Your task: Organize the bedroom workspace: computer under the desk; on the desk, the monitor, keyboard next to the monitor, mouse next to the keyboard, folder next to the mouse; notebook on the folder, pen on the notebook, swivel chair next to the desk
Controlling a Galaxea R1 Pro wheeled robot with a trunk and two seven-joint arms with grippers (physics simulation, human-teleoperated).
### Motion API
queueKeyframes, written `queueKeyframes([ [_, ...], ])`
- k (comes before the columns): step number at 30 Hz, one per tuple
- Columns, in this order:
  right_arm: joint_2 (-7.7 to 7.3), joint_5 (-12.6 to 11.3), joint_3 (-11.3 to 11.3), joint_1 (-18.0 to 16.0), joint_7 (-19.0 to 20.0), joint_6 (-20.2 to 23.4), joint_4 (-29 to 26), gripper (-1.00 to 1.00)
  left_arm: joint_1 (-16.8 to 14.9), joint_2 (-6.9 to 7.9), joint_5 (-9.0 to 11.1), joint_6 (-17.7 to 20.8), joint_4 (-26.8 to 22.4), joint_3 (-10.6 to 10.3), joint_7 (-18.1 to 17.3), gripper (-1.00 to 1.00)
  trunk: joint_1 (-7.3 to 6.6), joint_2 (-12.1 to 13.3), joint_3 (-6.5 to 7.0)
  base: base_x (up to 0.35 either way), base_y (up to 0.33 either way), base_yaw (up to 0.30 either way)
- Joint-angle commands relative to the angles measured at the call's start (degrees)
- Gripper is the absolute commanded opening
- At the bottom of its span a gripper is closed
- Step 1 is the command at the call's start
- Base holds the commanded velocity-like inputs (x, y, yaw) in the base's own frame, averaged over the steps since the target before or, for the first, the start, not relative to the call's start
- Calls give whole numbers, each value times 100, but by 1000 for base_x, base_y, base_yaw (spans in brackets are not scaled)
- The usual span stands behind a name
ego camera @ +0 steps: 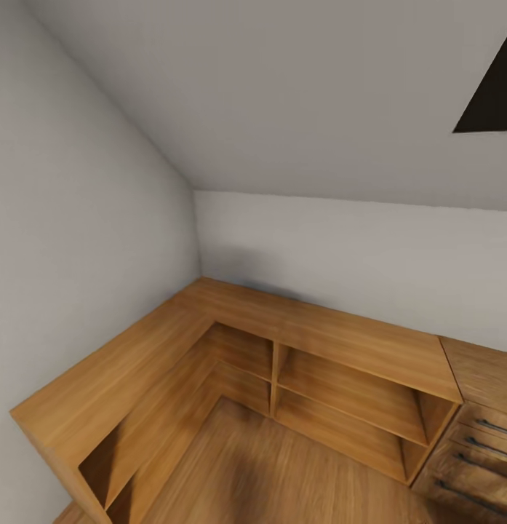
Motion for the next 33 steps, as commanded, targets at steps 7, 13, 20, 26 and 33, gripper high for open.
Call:
queueKeyframes([
  [7,10,-43,47,-8,-7,-14,10,100,-4,-1,28,-1,1,-50,23,100,4,-13,-61,111,84,-167],
  [13,5,-39,43,-12,3,-14,10,100,-4,-3,28,15,2,-50,22,100,4,-13,-68,131,84,-280],
  [20,4,-34,38,-8,7,-22,10,100,-4,-1,28,18,2,-50,20,100,4,-13,-69,11,6,-299],
  [26,4,-31,39,-10,8,-22,10,100,-4,-9,28,18,2,-50,19,100,4,-13,-69,-6,6,-300],
  [33,4,-26,41,-9,8,-22,11,100,-4,-10,25,18,1,-50,17,100,4,-13,-69,-28,202,-300],
])
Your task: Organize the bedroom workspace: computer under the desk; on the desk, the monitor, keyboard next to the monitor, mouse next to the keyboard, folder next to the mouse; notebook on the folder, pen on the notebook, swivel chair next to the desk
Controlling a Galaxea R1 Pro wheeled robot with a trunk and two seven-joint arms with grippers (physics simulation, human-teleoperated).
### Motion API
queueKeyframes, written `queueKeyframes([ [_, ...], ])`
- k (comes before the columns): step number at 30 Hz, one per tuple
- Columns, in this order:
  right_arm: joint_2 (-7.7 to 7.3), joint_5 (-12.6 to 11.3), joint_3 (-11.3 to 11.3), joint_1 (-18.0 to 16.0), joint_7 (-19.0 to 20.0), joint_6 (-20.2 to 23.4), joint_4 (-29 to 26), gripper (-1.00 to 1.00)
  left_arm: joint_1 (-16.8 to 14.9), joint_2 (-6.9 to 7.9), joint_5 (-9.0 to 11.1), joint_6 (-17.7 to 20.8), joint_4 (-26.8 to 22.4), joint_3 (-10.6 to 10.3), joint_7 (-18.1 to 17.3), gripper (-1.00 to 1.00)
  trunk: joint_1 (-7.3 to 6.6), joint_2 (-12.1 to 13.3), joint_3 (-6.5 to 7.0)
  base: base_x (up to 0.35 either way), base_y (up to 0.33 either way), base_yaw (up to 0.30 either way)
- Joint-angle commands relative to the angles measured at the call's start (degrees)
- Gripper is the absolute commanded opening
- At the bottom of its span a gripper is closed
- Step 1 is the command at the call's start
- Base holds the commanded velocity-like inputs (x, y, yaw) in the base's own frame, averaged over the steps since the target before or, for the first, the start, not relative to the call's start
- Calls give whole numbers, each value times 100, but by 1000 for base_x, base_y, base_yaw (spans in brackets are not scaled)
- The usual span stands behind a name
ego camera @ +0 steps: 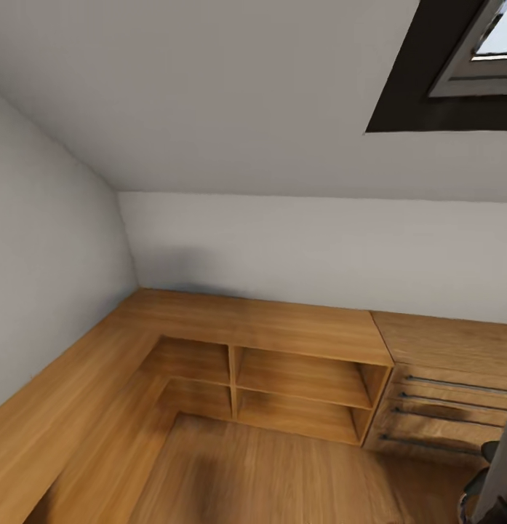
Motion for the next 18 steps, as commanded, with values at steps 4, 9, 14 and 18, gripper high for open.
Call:
queueKeyframes([
  [4,4,-41,51,-9,-11,-19,17,100,-3,-1,30,-10,-1,-49,27,100,5,-12,-13,170,213,-300],
  [9,4,-40,52,-9,-8,-19,19,100,-3,-1,31,-10,0,-49,27,100,5,-12,-13,49,50,-300],
  [14,4,-40,52,-8,-8,-19,19,100,-3,-1,32,-10,0,-49,26,100,5,-12,-13,10,10,-300],
  [18,4,-39,52,-8,-8,-18,19,100,-3,-1,32,-10,0,-49,26,100,5,-12,-13,2,2,-300],
])
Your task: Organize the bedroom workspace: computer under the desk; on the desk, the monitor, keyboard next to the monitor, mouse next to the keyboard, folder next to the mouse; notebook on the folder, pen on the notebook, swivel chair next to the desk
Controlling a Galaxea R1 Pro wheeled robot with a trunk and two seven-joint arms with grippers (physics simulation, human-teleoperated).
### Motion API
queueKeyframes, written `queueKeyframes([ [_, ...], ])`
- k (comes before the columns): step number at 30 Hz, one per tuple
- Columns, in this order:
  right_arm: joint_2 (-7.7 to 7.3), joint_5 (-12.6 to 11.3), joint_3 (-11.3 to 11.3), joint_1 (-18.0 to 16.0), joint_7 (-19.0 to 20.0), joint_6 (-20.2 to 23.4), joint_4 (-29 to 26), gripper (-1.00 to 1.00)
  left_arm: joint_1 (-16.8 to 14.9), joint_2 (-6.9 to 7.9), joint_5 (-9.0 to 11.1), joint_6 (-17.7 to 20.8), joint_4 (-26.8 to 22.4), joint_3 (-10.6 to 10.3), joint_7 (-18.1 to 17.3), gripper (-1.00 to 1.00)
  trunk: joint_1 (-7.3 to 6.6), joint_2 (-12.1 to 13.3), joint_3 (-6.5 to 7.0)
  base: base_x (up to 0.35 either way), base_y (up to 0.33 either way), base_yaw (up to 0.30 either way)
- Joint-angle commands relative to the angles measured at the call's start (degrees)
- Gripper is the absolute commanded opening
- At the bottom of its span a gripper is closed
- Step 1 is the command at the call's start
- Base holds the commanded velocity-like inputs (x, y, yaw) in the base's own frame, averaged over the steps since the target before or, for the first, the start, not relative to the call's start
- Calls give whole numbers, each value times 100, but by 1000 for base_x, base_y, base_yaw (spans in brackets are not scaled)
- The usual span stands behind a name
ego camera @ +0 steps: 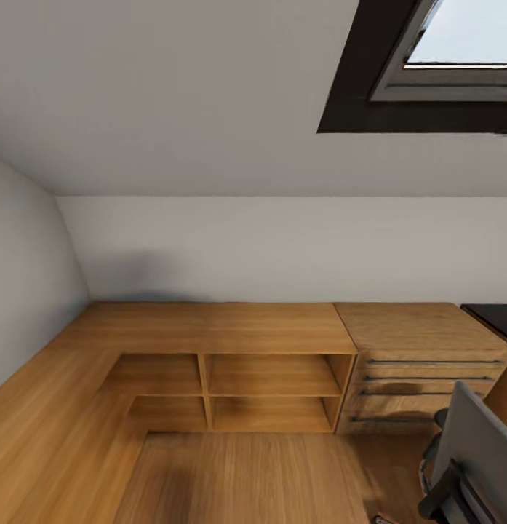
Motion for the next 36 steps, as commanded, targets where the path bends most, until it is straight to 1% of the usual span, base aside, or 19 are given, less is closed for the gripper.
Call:
queueKeyframes([
  [1,4,-39,50,-7,-15,-17,12,100,-3,-1,28,-13,0,-50,31,100,4,-13,-13,1,1,-300],
  [3,4,-41,50,-9,-15,-14,12,100,-3,-1,28,-13,0,-50,31,100,4,-13,-13,1,49,-300],
  [9,4,-38,50,-7,4,-12,12,100,-3,-9,20,-16,0,-50,15,100,4,-13,-13,158,257,-300],
  [28,4,-34,50,-7,19,-11,12,100,-3,-14,11,-13,0,-53,15,100,4,-13,-13,281,207,-300],
  [36,4,-34,50,-8,20,-11,12,100,-3,-10,11,-13,0,-50,22,100,4,-13,-13,59,50,-300],
])
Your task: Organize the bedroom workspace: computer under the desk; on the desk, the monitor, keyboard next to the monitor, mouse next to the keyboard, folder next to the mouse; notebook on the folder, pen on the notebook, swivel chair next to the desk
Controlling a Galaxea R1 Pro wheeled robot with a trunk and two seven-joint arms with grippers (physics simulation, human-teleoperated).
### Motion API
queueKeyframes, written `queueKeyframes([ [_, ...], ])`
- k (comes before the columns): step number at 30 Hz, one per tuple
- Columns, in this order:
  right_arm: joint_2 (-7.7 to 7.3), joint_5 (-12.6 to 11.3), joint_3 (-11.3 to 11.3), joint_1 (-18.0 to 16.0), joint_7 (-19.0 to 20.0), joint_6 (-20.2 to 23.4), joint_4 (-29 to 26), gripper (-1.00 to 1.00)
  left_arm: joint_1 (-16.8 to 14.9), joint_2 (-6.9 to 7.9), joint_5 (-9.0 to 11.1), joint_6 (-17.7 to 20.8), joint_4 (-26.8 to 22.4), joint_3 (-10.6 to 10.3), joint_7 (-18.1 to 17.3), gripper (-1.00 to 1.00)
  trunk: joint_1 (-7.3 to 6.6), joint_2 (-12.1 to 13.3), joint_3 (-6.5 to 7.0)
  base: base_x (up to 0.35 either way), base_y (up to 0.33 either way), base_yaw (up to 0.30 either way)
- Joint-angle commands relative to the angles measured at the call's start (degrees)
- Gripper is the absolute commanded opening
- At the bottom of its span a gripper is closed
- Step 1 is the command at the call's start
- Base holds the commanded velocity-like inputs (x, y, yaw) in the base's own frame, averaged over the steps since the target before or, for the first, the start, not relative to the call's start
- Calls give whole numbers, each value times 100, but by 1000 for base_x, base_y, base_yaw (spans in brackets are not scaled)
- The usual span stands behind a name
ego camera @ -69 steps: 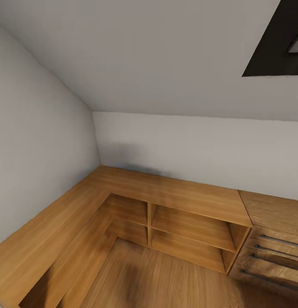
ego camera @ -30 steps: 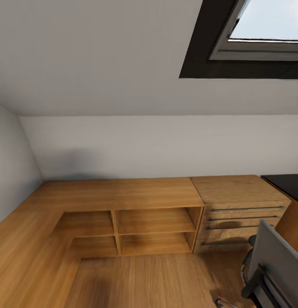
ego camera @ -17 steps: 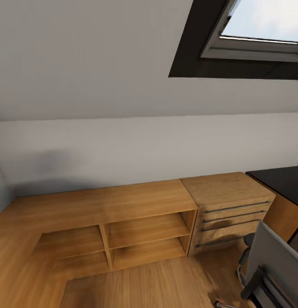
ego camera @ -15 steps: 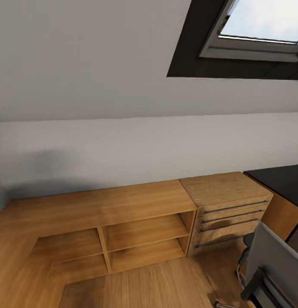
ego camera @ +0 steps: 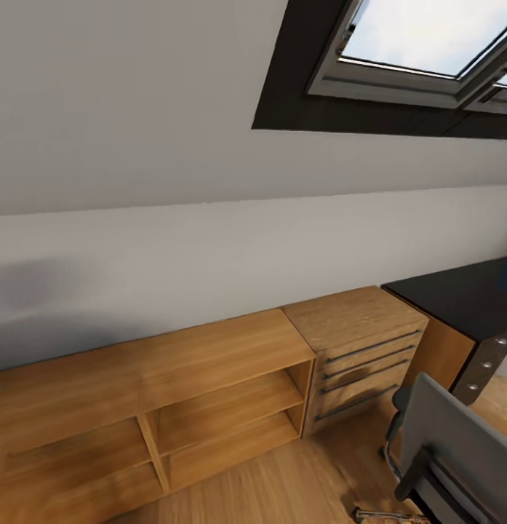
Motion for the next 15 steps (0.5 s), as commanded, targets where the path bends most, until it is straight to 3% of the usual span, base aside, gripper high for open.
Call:
queueKeyframes([
  [1,4,-42,50,-8,-15,-19,12,100,-3,-1,28,-12,0,-50,32,100,4,-13,-13,4,3,-300],
  [15,4,-42,50,-9,-15,-19,12,100,-3,-1,28,-12,0,-50,31,100,4,-13,-13,6,1,-300],
])
